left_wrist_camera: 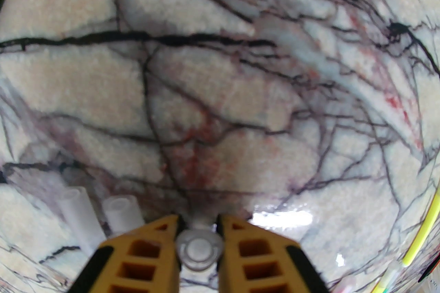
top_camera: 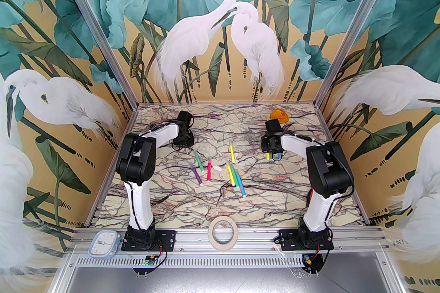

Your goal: Open the pen caps

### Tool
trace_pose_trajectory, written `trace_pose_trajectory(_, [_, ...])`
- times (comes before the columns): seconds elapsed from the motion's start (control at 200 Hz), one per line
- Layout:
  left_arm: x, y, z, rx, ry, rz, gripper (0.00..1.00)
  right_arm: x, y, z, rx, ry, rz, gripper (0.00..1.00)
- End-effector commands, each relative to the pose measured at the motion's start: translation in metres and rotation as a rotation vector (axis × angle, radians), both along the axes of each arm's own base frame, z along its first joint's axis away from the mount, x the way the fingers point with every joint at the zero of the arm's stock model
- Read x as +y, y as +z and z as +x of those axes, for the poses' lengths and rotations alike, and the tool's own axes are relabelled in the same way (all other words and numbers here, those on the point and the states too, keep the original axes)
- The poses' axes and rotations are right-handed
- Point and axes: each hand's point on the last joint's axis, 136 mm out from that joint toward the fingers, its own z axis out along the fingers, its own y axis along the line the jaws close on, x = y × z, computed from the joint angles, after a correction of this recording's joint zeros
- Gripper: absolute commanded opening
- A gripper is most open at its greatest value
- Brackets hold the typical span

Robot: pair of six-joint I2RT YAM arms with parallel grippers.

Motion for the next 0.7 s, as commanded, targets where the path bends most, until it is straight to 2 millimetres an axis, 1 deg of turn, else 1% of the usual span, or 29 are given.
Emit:
trace_pose_trajectory(0.0, [0.005,-0.003,-0.002,0.017,-0.003,0.016,0.24,0.001,-0.001,0.0,0.021,0.003,0.013,0.12])
trace_pose_trajectory(0.095, [0.004,-0.004,-0.003,0.019,-0.003,0.013,0.25,0.002,-0.002,0.0,0.026,0.006,0.014,0.15])
trace_pose_trajectory(0.245, [0.002,-0.005,-0.005,0.026,-0.006,0.002,0.3,0.002,-0.002,0.0,0.031,0.009,0.012,0.19])
trace_pose_trajectory(0.32, [0.001,-0.003,-0.005,0.024,-0.009,-0.005,0.32,0.003,-0.001,0.0,0.03,0.008,0.011,0.2])
trace_pose_trajectory(0.425, [0.0,0.0,-0.005,0.02,-0.013,-0.012,0.33,0.002,0.001,0.0,0.026,0.009,0.011,0.22])
trace_pose_trajectory(0.57, [-0.005,0.012,-0.005,0.001,-0.024,-0.04,0.35,0.003,0.007,0.0,0.019,0.016,0.009,0.25])
trace_pose_trajectory(0.695, [-0.012,0.027,-0.004,-0.027,-0.036,-0.086,0.38,0.001,0.013,0.0,0.011,0.02,0.001,0.28])
